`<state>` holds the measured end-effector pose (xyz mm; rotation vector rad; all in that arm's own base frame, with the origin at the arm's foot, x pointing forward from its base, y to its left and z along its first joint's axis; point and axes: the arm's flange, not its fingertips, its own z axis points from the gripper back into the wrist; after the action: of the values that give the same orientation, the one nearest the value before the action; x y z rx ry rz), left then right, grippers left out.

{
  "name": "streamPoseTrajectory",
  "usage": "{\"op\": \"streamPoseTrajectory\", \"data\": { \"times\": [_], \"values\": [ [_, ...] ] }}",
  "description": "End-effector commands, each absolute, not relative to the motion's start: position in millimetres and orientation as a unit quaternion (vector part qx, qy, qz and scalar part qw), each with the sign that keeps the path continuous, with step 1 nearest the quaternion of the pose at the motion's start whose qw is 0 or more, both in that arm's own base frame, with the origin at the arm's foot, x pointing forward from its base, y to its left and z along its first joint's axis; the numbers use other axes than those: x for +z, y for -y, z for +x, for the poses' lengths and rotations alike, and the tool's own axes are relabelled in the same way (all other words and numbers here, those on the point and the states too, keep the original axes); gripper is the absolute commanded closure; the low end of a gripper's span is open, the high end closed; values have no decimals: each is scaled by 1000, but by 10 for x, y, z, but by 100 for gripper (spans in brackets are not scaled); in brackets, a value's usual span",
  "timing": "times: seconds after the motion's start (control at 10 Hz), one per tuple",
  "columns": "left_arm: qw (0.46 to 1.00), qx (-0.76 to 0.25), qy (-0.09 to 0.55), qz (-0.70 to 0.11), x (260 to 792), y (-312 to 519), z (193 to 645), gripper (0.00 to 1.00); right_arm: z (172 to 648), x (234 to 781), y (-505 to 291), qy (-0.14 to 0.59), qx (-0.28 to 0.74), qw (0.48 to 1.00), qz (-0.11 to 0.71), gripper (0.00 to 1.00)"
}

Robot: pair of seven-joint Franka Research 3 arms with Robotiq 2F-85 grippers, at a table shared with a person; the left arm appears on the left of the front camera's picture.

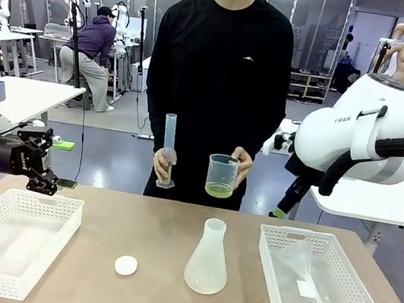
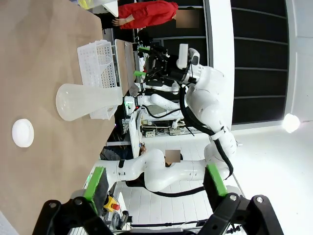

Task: Prepare the solutions needed for the experiment.
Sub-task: Pick up the Plastic Funnel and insert it into the Big flask.

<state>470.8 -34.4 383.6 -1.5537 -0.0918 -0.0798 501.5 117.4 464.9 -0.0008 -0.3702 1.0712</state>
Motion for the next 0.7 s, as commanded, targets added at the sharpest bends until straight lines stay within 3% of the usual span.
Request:
{"op": "streamPoseTrajectory", "data": {
  "times": [0.0,0.4,0.6],
  "values": [
    [713,-42,41,-699,3846,340,4694,0,5226,4688,-992,109,627,772,-11,0],
    [713,-42,41,-699,3846,340,4694,0,5388,4678,-919,11,646,763,-23,0],
    [713,-42,41,-699,3846,340,4694,0,5230,4628,-898,42,639,768,0,0]
  ]
}}
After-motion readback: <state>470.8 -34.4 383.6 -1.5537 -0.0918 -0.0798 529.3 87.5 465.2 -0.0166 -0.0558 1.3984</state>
